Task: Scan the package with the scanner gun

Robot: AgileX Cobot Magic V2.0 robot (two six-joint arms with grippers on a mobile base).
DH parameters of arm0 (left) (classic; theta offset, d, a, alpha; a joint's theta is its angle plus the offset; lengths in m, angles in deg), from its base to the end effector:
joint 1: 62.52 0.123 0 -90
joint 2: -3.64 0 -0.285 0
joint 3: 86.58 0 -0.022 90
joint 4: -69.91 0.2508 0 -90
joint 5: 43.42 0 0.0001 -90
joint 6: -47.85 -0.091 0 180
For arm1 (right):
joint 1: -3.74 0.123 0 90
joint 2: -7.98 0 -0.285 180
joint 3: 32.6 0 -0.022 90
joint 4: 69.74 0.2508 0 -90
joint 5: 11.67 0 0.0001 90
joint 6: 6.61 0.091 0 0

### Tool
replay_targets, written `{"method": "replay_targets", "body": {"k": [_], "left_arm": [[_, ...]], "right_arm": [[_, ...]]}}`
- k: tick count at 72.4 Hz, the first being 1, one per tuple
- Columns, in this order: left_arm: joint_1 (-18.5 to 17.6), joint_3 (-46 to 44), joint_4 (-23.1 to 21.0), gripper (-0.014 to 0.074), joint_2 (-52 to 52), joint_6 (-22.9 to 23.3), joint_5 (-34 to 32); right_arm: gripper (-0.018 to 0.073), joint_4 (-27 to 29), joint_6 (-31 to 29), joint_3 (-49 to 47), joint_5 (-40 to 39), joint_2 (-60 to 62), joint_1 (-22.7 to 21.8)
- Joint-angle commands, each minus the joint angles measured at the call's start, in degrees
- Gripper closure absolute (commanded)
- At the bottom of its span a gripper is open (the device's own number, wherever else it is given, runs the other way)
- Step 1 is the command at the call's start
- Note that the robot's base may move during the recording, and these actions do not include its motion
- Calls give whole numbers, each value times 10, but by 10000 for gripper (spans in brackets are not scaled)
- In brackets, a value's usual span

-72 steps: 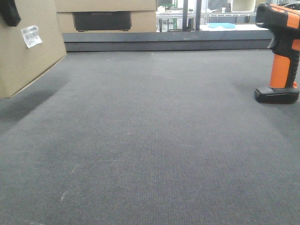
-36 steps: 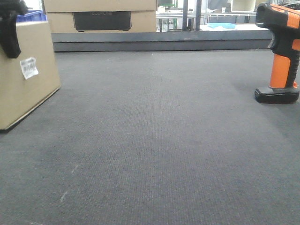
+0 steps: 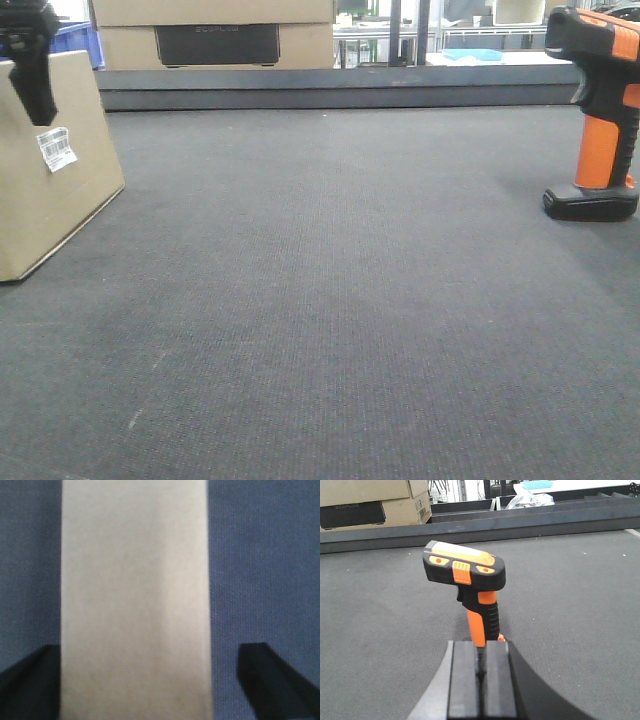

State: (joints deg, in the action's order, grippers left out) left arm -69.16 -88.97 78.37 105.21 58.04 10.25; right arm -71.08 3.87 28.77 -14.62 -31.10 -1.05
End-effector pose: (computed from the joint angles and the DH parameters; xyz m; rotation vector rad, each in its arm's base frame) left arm 0.3487 -0.0297 0.3037 -0.0041 2.6522 0.0903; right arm 0.1192 -0.0099 0.2668 0.2055 1.6896 0.0577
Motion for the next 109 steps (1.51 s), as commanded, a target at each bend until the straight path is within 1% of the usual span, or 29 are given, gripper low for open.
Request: {"method": "replay_targets", "body": {"k": [1, 19, 39, 44, 46, 51, 55, 56, 57, 59, 61, 62, 64, 65, 66, 69, 76, 81, 89, 93, 95, 103, 109], "left_arm": [[2, -1, 7, -7, -4, 4, -6], [2, -3, 9, -3, -37, 4, -5], [2, 0, 2, -3, -141, 5, 1], [2, 16, -6, 4, -164, 6, -16], [2, 26, -6, 15, -173, 16, -25], [2, 59, -6, 83, -196, 48, -41], [2, 93, -6, 190, -221, 68, -66], [2, 108, -6, 232, -228, 73, -79], [2, 118, -6, 246, -234, 75, -84], [2, 139, -6, 308, -248, 79, -111], [2, 160, -6, 391, -262, 81, -133], [2, 171, -6, 408, -269, 81, -139], [2, 192, -6, 478, -284, 81, -166], [2, 213, -6, 549, -299, 81, -181], [2, 222, -6, 601, -311, 81, -195], [2, 249, -4, 701, -330, 81, -218], [2, 304, -3, 708, -387, 81, -268], [2, 339, 8, 708, -422, 81, -300], [2, 375, 31, 708, -462, 81, -303], [2, 385, 63, 708, -470, 81, -307], [2, 386, 72, 708, -474, 81, -307], [2, 392, 64, 708, -480, 82, -321], [2, 404, 53, 708, -493, 82, -357]], "right_arm": [[727, 4, -1, 1, -10, 3, -2], [727, 4, -1, 1, -10, 3, -2], [727, 4, -1, 1, -10, 3, -2], [727, 4, -1, 1, -10, 3, -2], [727, 4, -1, 1, -10, 3, -2], [727, 4, -1, 1, -10, 3, -2], [727, 4, -1, 1, -9, 3, -2], [727, 4, -1, 1, -9, 3, -2], [727, 4, -1, 1, -9, 3, -2], [727, 4, -1, 1, -8, 3, -2], [727, 4, -1, 1, -7, 3, -2], [727, 4, -1, 1, -6, 3, -2], [727, 4, -1, 1, -5, 3, -2], [727, 4, -1, 1, -4, 3, -2], [727, 4, -1, 1, -1, 3, -2], [727, 4, -1, 1, 3, 3, -2], [727, 4, -1, 1, 21, 3, -2], [727, 4, -1, 1, 26, 3, -2], [727, 4, -1, 1, 26, 3, -2], [727, 4, -1, 1, 26, 3, -2], [727, 4, -1, 1, 26, 3, -2], [727, 4, -1, 1, 29, 4, -2], [727, 4, -1, 1, 29, 17, -2]]}}
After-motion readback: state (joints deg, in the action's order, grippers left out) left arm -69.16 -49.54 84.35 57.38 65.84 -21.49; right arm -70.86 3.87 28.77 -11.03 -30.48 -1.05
